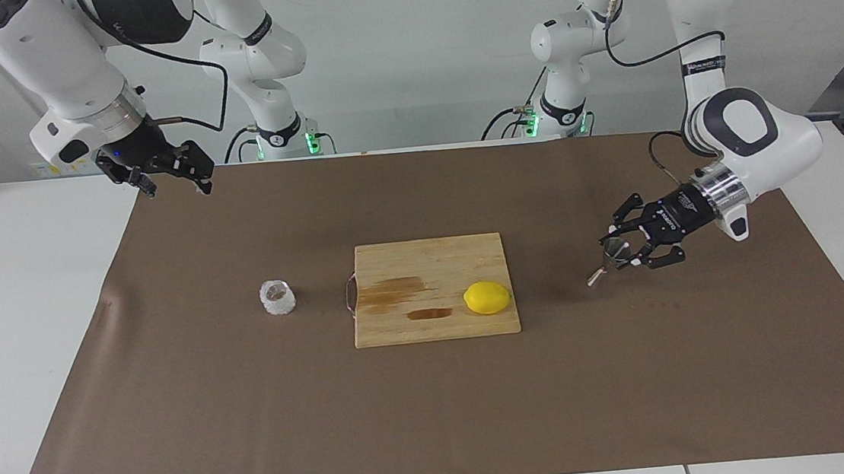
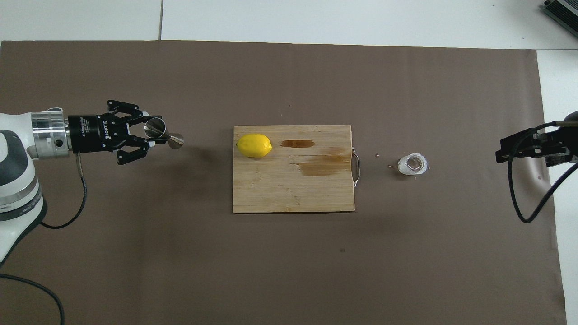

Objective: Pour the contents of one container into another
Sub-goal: 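Carry the steel cup with the left gripper over the wooden board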

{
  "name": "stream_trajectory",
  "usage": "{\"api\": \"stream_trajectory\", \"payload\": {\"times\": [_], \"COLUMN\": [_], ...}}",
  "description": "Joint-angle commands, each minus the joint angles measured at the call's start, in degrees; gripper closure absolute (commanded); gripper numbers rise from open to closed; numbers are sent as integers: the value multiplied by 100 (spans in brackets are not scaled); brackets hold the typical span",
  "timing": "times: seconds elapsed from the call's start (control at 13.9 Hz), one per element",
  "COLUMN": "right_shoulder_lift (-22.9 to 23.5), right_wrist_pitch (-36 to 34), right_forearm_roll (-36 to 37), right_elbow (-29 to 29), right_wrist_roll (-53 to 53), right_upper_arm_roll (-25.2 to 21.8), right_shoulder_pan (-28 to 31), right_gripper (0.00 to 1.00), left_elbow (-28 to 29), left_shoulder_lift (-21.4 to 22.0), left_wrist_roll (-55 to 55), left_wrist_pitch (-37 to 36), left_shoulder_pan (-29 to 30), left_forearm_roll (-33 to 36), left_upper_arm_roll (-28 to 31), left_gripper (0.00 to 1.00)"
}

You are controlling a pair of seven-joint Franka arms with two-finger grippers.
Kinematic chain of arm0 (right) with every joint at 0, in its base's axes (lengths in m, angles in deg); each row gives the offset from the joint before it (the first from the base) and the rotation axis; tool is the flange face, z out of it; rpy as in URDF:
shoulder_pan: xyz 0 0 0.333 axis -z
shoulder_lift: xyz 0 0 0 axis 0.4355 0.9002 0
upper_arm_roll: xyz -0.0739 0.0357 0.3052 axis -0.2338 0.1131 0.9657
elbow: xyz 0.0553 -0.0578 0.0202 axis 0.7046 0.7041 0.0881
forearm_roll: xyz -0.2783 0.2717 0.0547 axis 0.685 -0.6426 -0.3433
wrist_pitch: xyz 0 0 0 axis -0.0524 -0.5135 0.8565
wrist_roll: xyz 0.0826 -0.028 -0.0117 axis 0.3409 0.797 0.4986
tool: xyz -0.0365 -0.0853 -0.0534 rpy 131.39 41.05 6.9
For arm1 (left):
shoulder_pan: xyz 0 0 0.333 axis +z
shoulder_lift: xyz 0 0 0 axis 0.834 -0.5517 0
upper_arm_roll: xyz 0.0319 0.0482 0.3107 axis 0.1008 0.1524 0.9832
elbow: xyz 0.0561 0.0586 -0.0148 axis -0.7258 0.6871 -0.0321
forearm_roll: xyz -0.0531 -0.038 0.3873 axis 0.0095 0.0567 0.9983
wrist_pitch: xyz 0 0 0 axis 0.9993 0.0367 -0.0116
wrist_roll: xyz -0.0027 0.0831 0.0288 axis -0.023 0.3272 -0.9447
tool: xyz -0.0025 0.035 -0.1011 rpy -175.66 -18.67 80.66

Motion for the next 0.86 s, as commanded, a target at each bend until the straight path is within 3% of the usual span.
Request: {"api": "stream_trajectory", "payload": {"times": [0.0,0.36,0.65,0.79], "right_shoulder_lift": [-61,-61,-61,-61], "right_wrist_pitch": [33,33,24,33], "right_forearm_roll": [6,14,15,6], "right_elbow": [43,43,43,43], "right_wrist_roll": [-72,-72,-72,-72], "right_upper_arm_roll": [54,62,62,62], "right_shoulder_pan": [58,58,58,58], "right_gripper": [0,0,0,0], "left_elbow": [-12,-126,-100,-118], "left_shoulder_lift": [179,136,-75,-162], "left_wrist_roll": [-804,-1818,-1836,-1827], "left_wrist_pitch": [653,2138,4526,5092], "left_shoulder_pan": [-487,-1595,-2895,-3213], "left_forearm_roll": [-61,-631,-1869,-2169], "left_upper_arm_roll": [-151,-406,-459,-581], "left_gripper": [100,100,100,100]}}
